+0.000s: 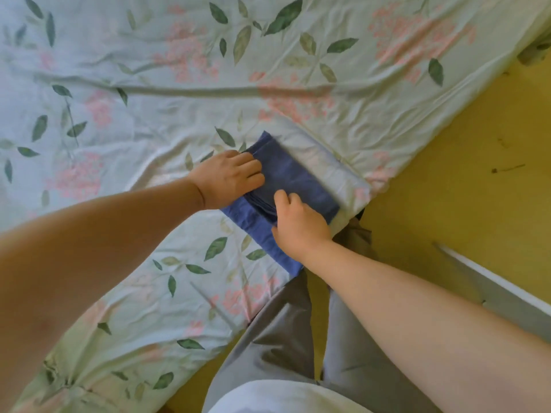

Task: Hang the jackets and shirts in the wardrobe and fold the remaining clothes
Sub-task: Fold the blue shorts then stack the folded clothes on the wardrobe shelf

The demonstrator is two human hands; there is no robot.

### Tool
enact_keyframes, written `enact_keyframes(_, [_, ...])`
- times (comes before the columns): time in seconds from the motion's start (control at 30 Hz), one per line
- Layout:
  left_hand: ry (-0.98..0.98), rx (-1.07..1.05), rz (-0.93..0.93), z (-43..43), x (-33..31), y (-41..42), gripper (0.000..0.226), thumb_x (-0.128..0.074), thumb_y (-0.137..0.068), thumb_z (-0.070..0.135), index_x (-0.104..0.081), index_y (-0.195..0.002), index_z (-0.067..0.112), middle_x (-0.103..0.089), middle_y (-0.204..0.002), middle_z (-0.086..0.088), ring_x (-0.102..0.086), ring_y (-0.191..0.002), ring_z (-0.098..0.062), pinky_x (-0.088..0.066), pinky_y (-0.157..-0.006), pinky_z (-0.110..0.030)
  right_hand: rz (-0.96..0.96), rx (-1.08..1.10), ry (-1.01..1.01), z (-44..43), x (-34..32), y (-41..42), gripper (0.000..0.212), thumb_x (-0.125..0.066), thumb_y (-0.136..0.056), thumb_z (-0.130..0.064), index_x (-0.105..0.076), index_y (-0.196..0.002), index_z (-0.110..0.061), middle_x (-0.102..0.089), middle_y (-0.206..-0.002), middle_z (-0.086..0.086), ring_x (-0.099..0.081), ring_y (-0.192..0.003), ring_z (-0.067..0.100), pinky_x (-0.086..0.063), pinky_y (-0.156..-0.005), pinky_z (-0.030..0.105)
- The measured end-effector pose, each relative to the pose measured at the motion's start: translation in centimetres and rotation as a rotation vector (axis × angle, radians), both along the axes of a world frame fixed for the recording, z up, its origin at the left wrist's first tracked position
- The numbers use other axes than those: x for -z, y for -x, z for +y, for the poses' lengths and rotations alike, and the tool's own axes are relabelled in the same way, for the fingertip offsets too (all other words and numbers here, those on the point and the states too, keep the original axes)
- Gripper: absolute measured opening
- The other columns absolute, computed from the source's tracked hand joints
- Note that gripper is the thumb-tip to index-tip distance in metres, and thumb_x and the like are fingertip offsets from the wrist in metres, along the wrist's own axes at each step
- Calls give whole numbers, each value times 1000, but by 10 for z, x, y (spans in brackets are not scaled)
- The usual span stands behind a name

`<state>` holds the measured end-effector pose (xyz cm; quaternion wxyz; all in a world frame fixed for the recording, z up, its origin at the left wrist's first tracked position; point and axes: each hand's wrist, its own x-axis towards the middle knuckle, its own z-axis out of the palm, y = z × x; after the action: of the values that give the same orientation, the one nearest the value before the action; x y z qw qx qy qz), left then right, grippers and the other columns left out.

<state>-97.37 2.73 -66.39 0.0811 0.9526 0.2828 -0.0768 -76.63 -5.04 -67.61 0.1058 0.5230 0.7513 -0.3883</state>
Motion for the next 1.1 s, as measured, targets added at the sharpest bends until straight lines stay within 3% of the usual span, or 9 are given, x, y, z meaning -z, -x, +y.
enact_keyframes(0.2, [37,-24,62,-62,59,44,16,-54,-86,-7,-64,-90,5,-63,-92,-16,-61,-82,-35,-53,-73,-44,-101,7,26,-56,54,55,47,-65,-94,-20,-34,-130,-15,-51,-117,13,-63,-91,32,-39,-58,38])
enact_keyframes(0.3, [55,-27,116,-82,85,55,19,-49,-88,-7,-63,-95,5,-62,-97,-16,-59,-87,-35,-50,-86,-44,-155,10,35,-75,74,70,44,-67,-91,-22,-37,-123,-17,-51,-116,13,-62,-94,31,-38,-58,38])
enact_keyframes(0.43, [14,-35,172,-98,105,64,26,-43,-88,3,-57,-110,7,-59,-116,-15,-56,-106,-37,-36,-109,-50,-310,-9,-26,-93,86,77,58,-75,-80,-40,-37,-120,-20,-47,-120,12,-56,-103,31,-43,-67,40])
enact_keyframes(0.53, [-50,-29,193,-103,115,64,34,-45,-87,9,-54,-120,7,-54,-127,-16,-53,-114,-38,-28,-114,-55,-393,38,-114,-95,90,83,59,-74,-78,-36,-36,-120,-21,-44,-123,12,-52,-105,30,-41,-76,42])
enact_keyframes(0.67, [-140,24,293,-108,115,54,30,-49,-91,9,-55,-120,7,-58,-124,-14,-58,-108,-36,-39,-110,-54,-388,86,-116,-84,88,91,36,-60,-91,-22,-42,-122,-19,-49,-124,13,-56,-108,33,-46,-80,45])
enact_keyframes(0.73, [-138,34,301,-107,102,48,26,-40,-95,4,-60,-110,9,-63,-108,-10,-62,-94,-32,-46,-105,-49,-357,86,-92,-79,78,87,27,-52,-97,-17,-44,-123,-17,-53,-124,12,-58,-110,35,-47,-79,45])
enact_keyframes(0.83, [-84,7,298,-101,63,32,25,-42,-92,1,-64,-92,13,-60,-81,-3,-59,-74,-27,-52,-86,-38,-335,109,-57,-74,44,70,31,-56,-95,-15,-44,-123,-17,-54,-122,10,-57,-108,33,-38,-69,40])
enact_keyframes(1.0, [127,-58,259,-82,-22,-8,22,-48,-96,11,-58,-115,12,-62,-103,-8,-60,-97,-33,-46,-89,-42,-342,262,-10,-60,-43,24,41,-68,-86,-16,-46,-120,-20,-54,-119,8,-57,-102,33,-33,-62,37])
enact_keyframes(1.1, [208,-35,223,-67,-80,-43,22,-56,-93,19,-57,-115,15,-62,-105,-7,-59,-97,-31,-45,-83,-39,-326,405,-58,-59,-96,-7,27,-65,-85,-18,-42,-99,-23,-56,-111,8,-58,-101,35,-32,-70,38])
